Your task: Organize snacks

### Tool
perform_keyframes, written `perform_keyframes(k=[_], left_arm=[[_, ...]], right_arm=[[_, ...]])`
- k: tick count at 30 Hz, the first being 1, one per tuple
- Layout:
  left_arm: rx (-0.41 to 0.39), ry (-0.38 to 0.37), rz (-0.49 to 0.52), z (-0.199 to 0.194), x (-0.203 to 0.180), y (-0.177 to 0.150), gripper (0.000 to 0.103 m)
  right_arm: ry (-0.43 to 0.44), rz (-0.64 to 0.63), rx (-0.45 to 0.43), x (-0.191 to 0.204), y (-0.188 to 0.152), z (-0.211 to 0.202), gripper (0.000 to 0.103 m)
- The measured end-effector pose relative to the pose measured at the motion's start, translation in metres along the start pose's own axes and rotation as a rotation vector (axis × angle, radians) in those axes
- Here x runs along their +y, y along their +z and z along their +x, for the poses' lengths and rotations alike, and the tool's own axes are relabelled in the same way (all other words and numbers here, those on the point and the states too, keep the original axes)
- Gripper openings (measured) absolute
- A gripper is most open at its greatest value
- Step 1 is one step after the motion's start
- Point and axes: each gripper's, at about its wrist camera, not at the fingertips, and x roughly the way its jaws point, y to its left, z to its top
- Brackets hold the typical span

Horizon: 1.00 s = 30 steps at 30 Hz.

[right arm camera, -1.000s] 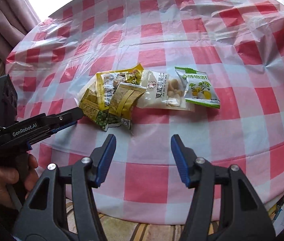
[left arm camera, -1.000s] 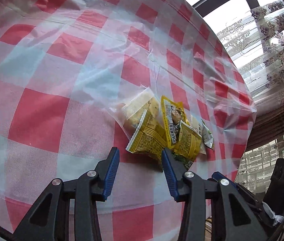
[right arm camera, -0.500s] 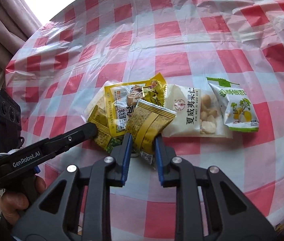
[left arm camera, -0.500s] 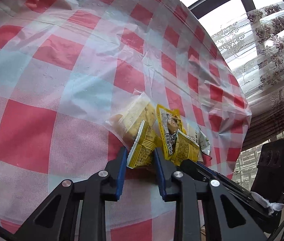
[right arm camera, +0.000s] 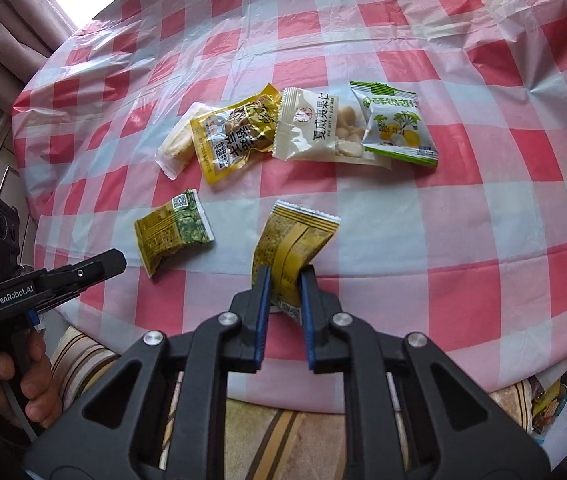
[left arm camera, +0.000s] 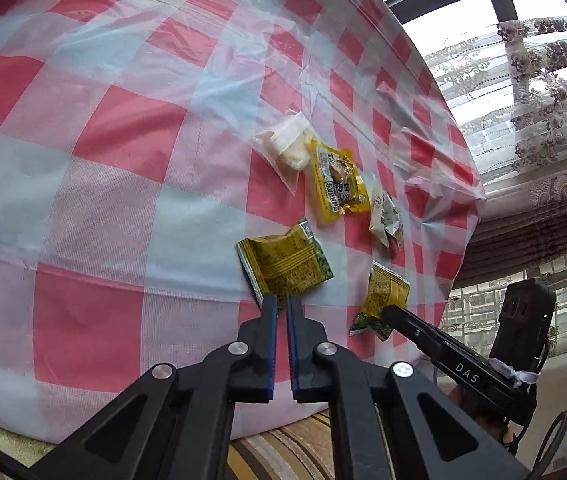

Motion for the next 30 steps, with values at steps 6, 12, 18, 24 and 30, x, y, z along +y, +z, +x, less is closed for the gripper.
perform_keyframes(k=[6, 12, 18, 24, 30], left_arm=[[-0.029, 0.142, 0.145, -0.019, -0.017, -0.013, 0.046], [-0.020, 0.433, 0.776, 0.013, -0.091, -0.019, 0.077], [0.049, 0.524, 1.006, 0.058, -0.104, -0.011, 0.077], [0.145, 0.417, 0.914, 0.070, -0.090, -0.003, 0.044], [0.147, 0.408, 0.813, 0.060, -0.086, -0.016, 0.040]], right_arm=[[-0.079, 0.018, 0.020, -0.017, -0.019, -0.014, 0.025], [-0.146, 0.034, -0.014, -0.024, -0.027, -0.031, 0.061], [-0.183, 0.007, 0.001, -0.016, -0.029, -0.028, 0.063], [-0.191, -0.061, 0.039, 0.008, -0.022, -0.008, 0.063], [-0.216, -0.067, 0.070, 0.013, -0.016, 0.011, 0.063]])
